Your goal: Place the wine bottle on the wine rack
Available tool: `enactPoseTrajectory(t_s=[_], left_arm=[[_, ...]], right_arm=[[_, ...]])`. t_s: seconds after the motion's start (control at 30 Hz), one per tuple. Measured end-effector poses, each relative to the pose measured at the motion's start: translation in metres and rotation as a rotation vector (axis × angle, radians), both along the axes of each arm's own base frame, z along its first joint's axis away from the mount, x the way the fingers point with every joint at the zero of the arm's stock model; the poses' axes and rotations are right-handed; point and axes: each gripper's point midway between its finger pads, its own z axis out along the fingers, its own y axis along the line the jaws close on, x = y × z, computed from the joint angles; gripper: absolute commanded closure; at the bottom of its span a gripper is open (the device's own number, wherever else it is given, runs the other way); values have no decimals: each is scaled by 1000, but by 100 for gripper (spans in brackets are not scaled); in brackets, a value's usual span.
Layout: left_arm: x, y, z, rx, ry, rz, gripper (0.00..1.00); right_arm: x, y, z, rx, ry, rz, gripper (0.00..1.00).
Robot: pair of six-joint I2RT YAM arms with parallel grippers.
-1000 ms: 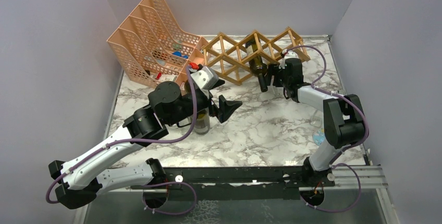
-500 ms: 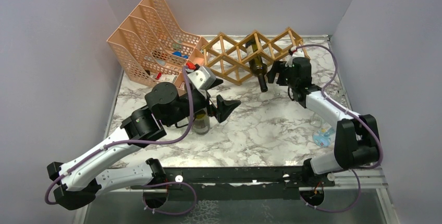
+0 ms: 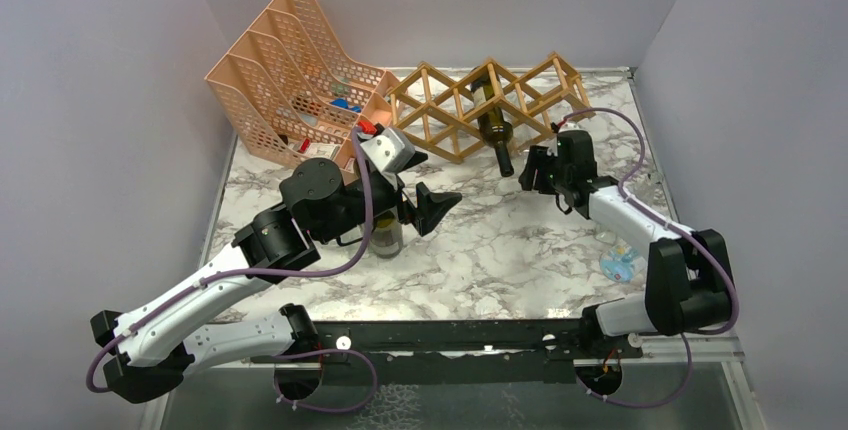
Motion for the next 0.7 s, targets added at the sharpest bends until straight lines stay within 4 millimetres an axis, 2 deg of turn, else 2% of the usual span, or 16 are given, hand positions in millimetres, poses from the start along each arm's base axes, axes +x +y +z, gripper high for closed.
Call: enactPoseTrajectory(t_s=[0.17,0.3,0.5,0.57,0.6,0.7], left_arm=[[0,0,0,0,0,0,1],[0,0,0,1,0,2,1],[1,1,0,1,0,9,1],[2,1,0,1,0,12,1],[2,1,0,1,0,13,1],[2,1,0,1,0,15,1]], right_arm=[[3,1,-15,-20,51,12,60],[12,4,-14,-25,46,30,70],[23,5,-7,-36,13,44,74],[25,5,-8,-41,8,49,72],[26,5,-8,-43,6,51,67],[28,5,-11,-47,7,53,36]])
